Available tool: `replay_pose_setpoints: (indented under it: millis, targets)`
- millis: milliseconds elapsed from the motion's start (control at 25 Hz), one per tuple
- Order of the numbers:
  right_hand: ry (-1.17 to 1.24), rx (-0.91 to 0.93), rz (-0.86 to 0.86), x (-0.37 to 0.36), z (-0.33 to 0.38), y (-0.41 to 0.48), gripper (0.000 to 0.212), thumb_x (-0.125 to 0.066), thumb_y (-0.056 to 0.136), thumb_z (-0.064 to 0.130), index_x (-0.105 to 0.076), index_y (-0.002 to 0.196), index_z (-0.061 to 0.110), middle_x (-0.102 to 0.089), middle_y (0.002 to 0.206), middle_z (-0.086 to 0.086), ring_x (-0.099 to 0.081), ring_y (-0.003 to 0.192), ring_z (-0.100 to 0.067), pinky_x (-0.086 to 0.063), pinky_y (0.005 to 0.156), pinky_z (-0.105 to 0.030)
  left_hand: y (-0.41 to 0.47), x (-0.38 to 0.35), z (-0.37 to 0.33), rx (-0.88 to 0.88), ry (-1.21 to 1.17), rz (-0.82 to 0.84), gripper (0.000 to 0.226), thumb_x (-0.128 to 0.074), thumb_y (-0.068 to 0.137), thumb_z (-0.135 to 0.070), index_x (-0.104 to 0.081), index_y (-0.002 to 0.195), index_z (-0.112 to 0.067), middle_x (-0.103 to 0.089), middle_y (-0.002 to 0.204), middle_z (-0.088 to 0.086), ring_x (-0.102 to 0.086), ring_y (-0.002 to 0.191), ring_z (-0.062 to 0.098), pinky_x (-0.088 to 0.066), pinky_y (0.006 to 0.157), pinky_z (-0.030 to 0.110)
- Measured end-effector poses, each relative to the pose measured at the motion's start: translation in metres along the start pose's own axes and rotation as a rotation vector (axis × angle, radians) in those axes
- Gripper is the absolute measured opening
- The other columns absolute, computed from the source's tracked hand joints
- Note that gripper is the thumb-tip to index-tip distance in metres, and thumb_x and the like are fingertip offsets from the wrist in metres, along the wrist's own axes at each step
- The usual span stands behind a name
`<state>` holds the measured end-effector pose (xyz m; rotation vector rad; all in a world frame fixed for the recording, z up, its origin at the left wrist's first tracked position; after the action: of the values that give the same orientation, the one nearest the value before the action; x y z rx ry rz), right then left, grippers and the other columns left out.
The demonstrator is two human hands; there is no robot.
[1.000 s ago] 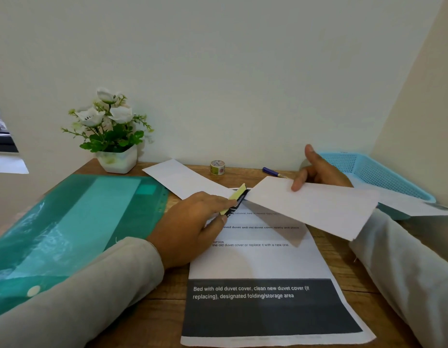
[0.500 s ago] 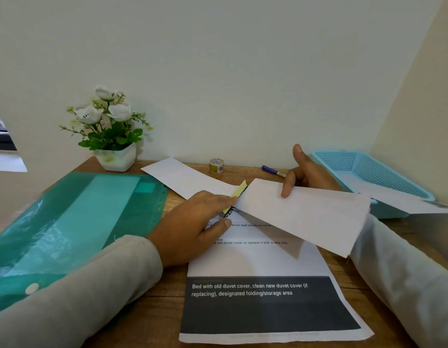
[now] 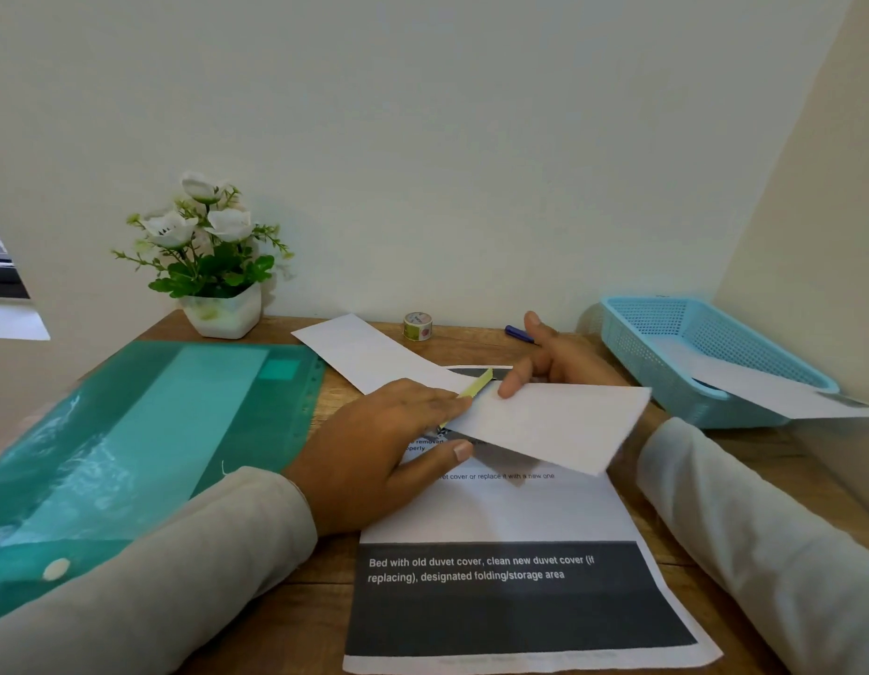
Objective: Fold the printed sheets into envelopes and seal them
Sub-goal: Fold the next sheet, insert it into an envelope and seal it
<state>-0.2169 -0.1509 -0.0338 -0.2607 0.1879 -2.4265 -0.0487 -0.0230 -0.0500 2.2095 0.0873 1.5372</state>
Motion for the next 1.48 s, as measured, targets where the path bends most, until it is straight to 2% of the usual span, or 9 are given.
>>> replay_pose_setpoints:
  millis: [120,240,360,640,800,880,1000,1240,1480]
  targets:
    - [-0.039,0.008,0.068,0.001,-0.007,-0.006,0.057,-0.066,0.085,0.061,-0.081,0.095,0.006,-0.071,0.1,-0.031,-0.065,0.084,-0.036,-0.053,0.075,-0.036,0.0,0.002,0.0,0.016,0.023,-0.023,0.059,-0.035,0.097,-0.063,-0.048,0.145,-0.031,-0.054,0.144,-0.011,-0.044,0.131,0.002,-0.037,0.108,0.022]
    - [-0.112,0.031,0.135,0.01,-0.003,-0.022,0.039,-0.065,0.088,0.045,-0.077,0.091,0.008,-0.073,0.089,-0.021,-0.07,0.068,-0.027,-0.054,0.054,-0.026,-0.001,0.005,0.0,0.044,0.024,-0.044,0.058,-0.037,0.098,-0.061,-0.049,0.145,-0.03,-0.054,0.144,-0.011,-0.043,0.131,0.002,-0.029,0.105,0.014]
    - [-0.154,0.006,0.13,0.012,-0.002,-0.024,0.033,-0.069,0.08,0.041,-0.075,0.076,0.009,-0.074,0.079,-0.016,-0.07,0.059,-0.022,-0.051,0.046,-0.022,0.0,0.004,-0.001,0.045,0.041,-0.037,0.056,-0.037,0.098,-0.061,-0.047,0.146,-0.033,-0.053,0.145,-0.013,-0.041,0.131,0.0,-0.022,0.102,0.008]
    - [-0.138,0.087,0.129,0.002,-0.005,-0.009,0.041,-0.075,0.085,0.05,-0.081,0.1,0.012,-0.075,0.096,-0.019,-0.067,0.075,-0.027,-0.051,0.064,-0.03,0.0,0.005,-0.002,0.033,0.055,-0.009,0.057,-0.034,0.098,-0.063,-0.047,0.145,-0.034,-0.053,0.144,-0.012,-0.044,0.131,0.003,-0.037,0.107,0.022]
    - [-0.136,0.032,0.207,0.008,-0.007,-0.015,0.045,-0.075,0.081,0.051,-0.078,0.085,0.006,-0.069,0.073,-0.018,-0.06,0.055,-0.026,-0.049,0.045,-0.027,0.0,0.005,-0.001,0.047,0.051,-0.021,0.057,-0.033,0.098,-0.063,-0.048,0.145,-0.034,-0.054,0.144,-0.012,-0.044,0.131,0.002,-0.034,0.105,0.019]
    - [-0.134,0.041,0.174,0.007,-0.007,-0.013,0.04,-0.076,0.087,0.046,-0.078,0.081,0.007,-0.069,0.072,-0.016,-0.059,0.055,-0.024,-0.048,0.042,-0.025,0.0,0.004,-0.003,0.034,0.044,0.002,0.061,-0.03,0.096,-0.066,-0.048,0.145,-0.033,-0.053,0.145,-0.012,-0.045,0.132,0.004,-0.04,0.108,0.026]
    - [-0.107,0.121,0.147,-0.001,-0.005,-0.006,0.032,-0.074,0.089,0.039,-0.079,0.089,0.008,-0.069,0.073,-0.012,-0.056,0.056,-0.021,-0.046,0.042,-0.023,0.0,0.005,-0.006,0.016,0.027,0.018,0.068,-0.026,0.094,-0.07,-0.05,0.144,-0.032,-0.055,0.144,-0.011,-0.047,0.131,0.006,-0.043,0.108,0.031]
    - [-0.121,0.052,0.279,0.008,-0.009,-0.016,0.022,-0.076,0.088,0.018,-0.069,0.105,0.006,-0.073,0.078,-0.012,-0.066,0.053,-0.016,-0.048,0.042,-0.02,-0.001,0.005,-0.002,0.042,0.055,-0.028,0.061,-0.031,0.096,-0.066,-0.052,0.142,-0.032,-0.057,0.141,-0.011,-0.047,0.128,0.003,-0.035,0.104,0.018]
    - [-0.032,0.112,0.155,-0.006,-0.007,-0.005,0.034,-0.076,0.085,0.003,-0.056,0.112,0.008,-0.073,0.077,-0.015,-0.063,0.047,-0.018,-0.047,0.037,-0.023,0.0,0.007,-0.008,0.022,0.023,-0.01,0.067,-0.027,0.094,-0.07,-0.05,0.144,-0.031,-0.054,0.144,-0.01,-0.048,0.131,0.007,-0.044,0.108,0.034]
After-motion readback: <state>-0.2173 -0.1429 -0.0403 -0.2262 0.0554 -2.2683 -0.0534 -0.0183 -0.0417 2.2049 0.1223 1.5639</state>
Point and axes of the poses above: each hand's wrist, its own y-axis towards the middle knuckle, its own x-axis out of the back of the hand, z = x × y, the point moved 5 cm from there along y, towards the middle knuckle
